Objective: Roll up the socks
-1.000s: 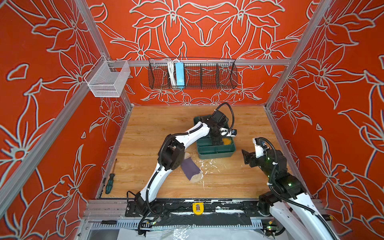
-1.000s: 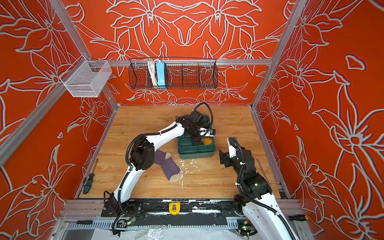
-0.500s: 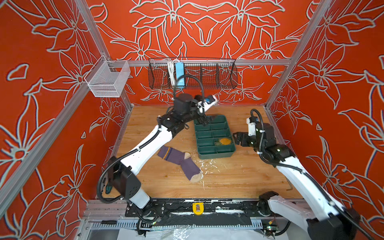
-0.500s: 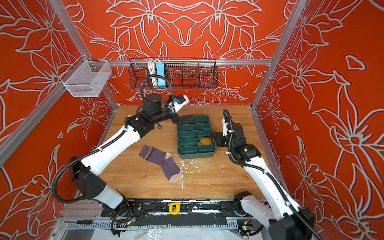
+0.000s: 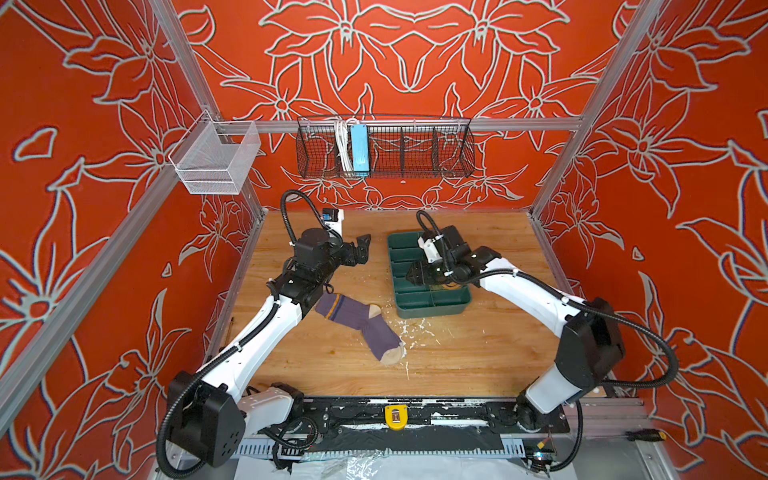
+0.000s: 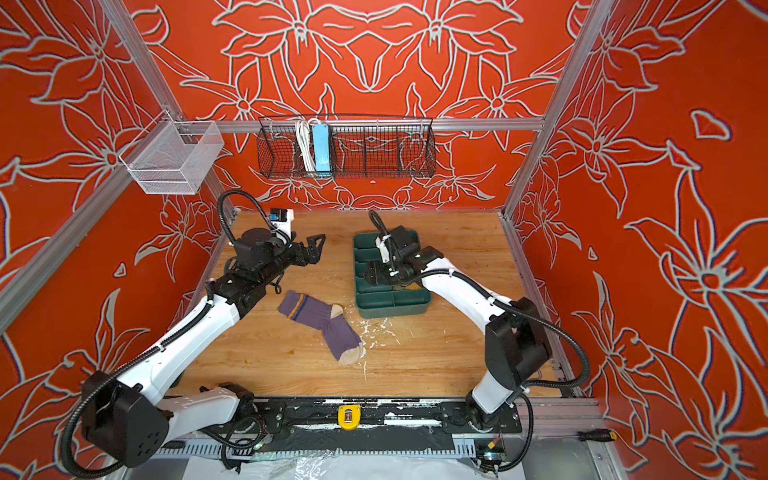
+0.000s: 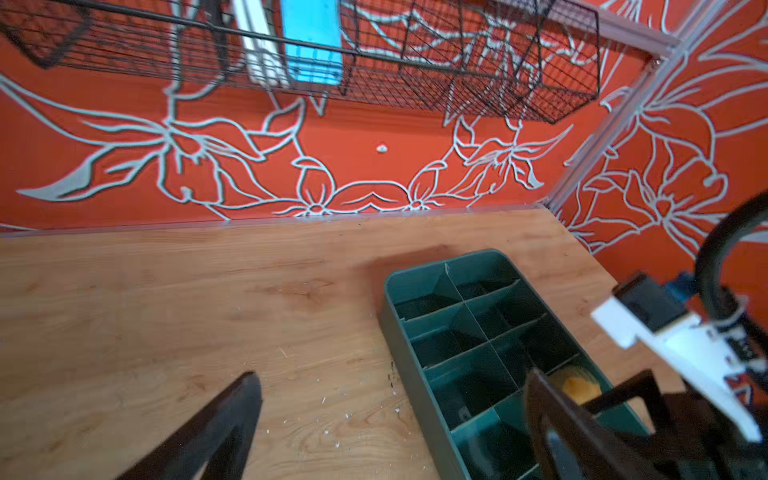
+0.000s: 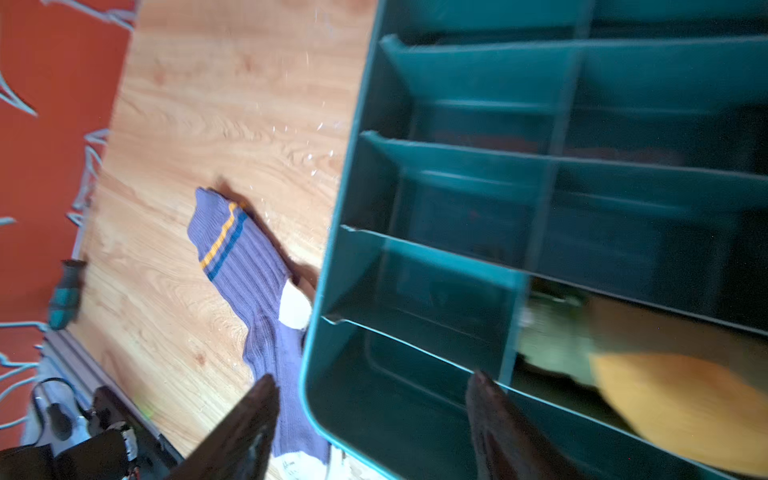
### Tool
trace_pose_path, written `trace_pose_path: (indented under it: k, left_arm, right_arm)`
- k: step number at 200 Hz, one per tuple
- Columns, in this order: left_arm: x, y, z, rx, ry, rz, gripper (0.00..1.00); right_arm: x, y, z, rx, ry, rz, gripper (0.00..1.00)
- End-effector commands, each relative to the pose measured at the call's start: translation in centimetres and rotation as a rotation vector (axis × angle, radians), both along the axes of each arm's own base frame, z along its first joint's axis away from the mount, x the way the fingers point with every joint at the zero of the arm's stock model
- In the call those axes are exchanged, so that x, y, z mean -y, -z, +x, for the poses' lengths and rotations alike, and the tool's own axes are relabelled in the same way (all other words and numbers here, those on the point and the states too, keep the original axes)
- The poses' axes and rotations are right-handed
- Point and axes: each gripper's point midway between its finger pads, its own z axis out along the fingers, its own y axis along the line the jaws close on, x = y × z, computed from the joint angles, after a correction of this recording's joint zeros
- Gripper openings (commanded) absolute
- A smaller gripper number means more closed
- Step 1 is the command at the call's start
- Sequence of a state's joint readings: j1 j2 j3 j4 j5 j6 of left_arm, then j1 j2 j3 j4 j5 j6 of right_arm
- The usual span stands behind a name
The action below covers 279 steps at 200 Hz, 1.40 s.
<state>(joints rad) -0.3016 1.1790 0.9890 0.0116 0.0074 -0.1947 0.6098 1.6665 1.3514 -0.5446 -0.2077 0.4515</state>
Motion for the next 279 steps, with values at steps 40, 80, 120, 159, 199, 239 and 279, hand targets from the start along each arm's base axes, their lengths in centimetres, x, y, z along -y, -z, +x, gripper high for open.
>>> trace_pose_path:
  k: [40,80,120,159,199,239,279]
  left_arm:
    - [-3.0,1.4,-1.9,-0.116,-0.143,-0.004,0.98]
    - [-3.5,2.9,-2.5,-0.151,-0.169,-0.007,0.98]
    - [-3.7,4.0,-2.9,-0.185,-0.175,0.01,0.98]
    - [-2.5,4.4,-3.1,-0.188,-0.083,0.049,0.98]
    - [2.0,4.4,-4.2,-0.118,0.27,0.241,0.98]
    - [6.2,7.2,-6.7,-0.01,0.596,0.629,0.98]
    - [8.5,13.0,-9.0,0.04,0.831,0.986,0.98]
  right_arm:
    - [-3.3,4.6,0.1,-0.023,0.026,-0.198,0.63]
    - [-4.5,6.5,1.7,-0.009,0.032,-0.301,0.5]
    - [-3.4,8.2,2.6,-0.002,0.116,-0.372,0.26]
    - [0.5,7.7,2.6,0.048,0.221,-0.449,0.11]
    - [6.8,7.1,2.3,0.048,0.359,-0.445,0.06]
    - [13.0,6.8,2.0,0.019,0.469,-0.416,0.06]
    - [12.7,4.1,2.0,0.066,0.342,-0.313,0.28]
